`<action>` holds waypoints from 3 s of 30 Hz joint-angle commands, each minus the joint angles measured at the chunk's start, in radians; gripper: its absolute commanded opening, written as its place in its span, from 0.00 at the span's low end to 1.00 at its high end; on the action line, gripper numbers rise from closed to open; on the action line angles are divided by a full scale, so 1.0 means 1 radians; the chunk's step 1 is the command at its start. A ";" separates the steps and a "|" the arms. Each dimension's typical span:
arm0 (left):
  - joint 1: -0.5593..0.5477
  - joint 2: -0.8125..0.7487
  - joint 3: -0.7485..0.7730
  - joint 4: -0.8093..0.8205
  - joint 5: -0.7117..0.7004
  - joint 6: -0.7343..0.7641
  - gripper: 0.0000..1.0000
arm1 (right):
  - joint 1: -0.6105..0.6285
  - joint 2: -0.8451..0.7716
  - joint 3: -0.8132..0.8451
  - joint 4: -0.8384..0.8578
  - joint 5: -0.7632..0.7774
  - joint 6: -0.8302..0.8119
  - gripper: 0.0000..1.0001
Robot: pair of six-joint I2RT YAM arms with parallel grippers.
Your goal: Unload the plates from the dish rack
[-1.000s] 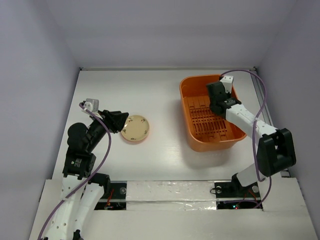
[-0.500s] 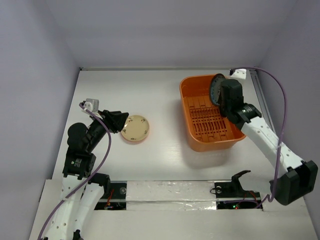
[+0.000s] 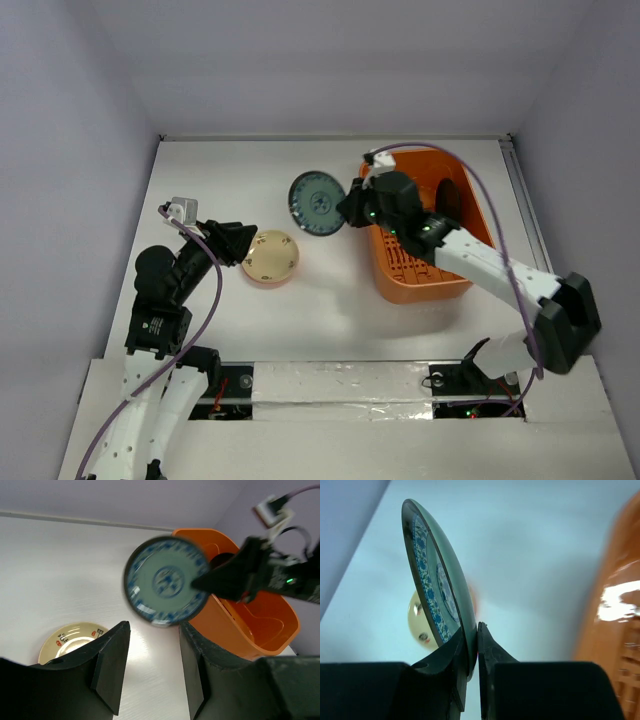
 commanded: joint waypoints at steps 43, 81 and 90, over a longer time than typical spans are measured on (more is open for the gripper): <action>0.007 -0.016 0.027 0.048 0.010 -0.002 0.41 | 0.167 0.582 0.298 0.034 -0.233 0.160 0.32; -0.020 -0.038 0.031 0.041 0.008 0.004 0.41 | -0.388 -0.026 -0.018 -0.314 0.628 -0.049 0.48; -0.029 -0.047 0.031 0.039 0.007 0.002 0.41 | -0.456 0.084 -0.027 -0.288 0.582 -0.078 0.42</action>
